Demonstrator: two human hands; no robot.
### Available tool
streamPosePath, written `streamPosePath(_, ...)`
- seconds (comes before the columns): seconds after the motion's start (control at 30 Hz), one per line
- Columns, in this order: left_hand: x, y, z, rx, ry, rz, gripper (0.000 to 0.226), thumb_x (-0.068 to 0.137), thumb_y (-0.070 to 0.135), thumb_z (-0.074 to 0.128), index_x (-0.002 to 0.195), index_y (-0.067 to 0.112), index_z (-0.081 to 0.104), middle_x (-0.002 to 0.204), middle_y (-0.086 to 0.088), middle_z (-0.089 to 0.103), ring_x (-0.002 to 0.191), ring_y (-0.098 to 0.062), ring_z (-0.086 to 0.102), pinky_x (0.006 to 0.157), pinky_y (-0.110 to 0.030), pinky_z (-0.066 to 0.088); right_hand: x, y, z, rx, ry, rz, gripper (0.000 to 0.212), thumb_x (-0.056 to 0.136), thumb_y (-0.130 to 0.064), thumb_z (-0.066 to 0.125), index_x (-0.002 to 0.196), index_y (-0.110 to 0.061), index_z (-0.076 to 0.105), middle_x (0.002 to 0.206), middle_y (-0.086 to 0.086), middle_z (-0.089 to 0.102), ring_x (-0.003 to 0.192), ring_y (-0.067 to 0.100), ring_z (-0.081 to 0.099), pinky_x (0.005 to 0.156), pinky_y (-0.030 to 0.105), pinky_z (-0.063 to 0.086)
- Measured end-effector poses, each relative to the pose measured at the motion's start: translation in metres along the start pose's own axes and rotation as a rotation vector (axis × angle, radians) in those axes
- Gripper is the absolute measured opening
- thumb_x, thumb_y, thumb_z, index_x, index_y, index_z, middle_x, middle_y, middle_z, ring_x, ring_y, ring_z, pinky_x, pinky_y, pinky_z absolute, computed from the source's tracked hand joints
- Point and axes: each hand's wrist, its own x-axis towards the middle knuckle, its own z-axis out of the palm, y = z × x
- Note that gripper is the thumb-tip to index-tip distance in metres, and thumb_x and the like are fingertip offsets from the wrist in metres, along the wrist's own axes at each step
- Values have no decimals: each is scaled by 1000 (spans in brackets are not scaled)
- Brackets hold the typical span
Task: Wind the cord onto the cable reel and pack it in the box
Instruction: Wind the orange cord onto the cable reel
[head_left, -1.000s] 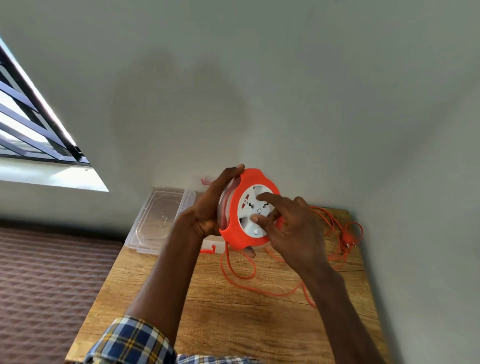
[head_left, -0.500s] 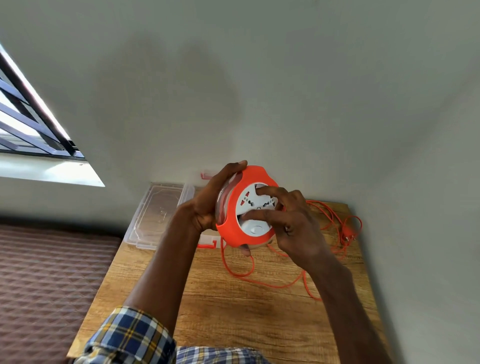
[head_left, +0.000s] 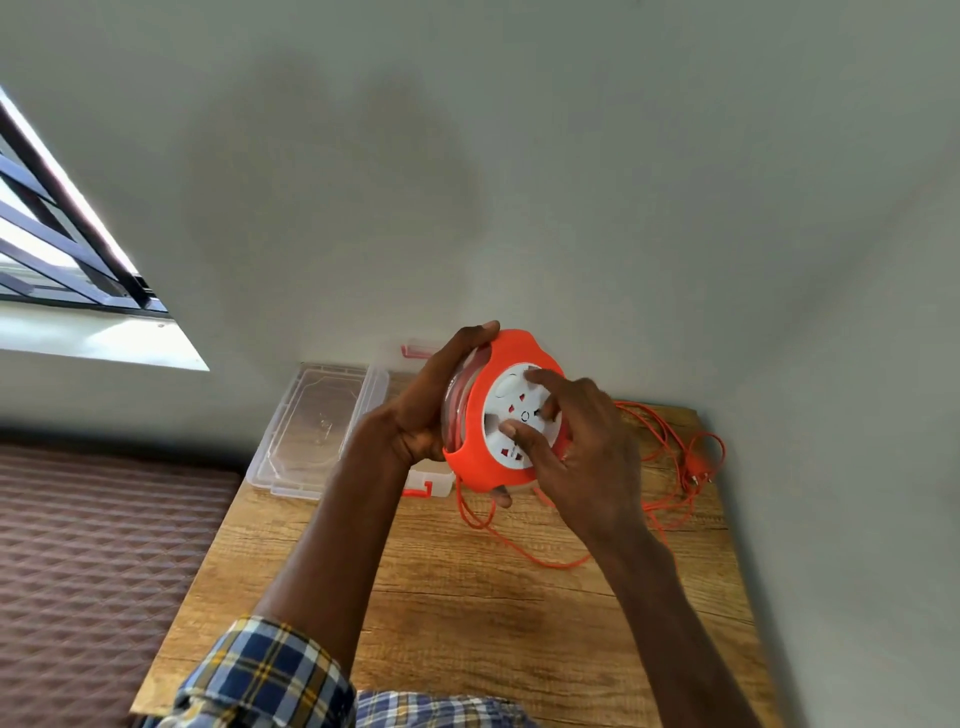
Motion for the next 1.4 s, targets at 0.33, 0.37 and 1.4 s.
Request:
streamPosePath(0.33,-1,0,-4,-17,13,-4,65,92,71,63,128,18,75,122,-12,76,110,-33,72,100,-51,55,4,21,-16,23,-189,-280,65,90,-1,70,137,-45,63,149,-7,51,116,16,46,82,31,53)
streamPosePath(0.37,-1,-1,-4,-18,8,-2,65,93,70,62,129,17,74,123,-13,76,111,-33,72,100,-50,55,4,20,-16,22,-188,-294,63,89,-1,69,134,-45,64,148,-5,51,117,17,46,83,30,51)
streamPosePath(1.4,-9,-2,-3,13,-6,26,56,98,63,59,122,15,75,112,-12,78,101,-30,73,95,-46,57,2,13,-23,30,-242,-338,65,80,4,64,118,-48,73,154,-19,45,119,19,43,84,37,52)
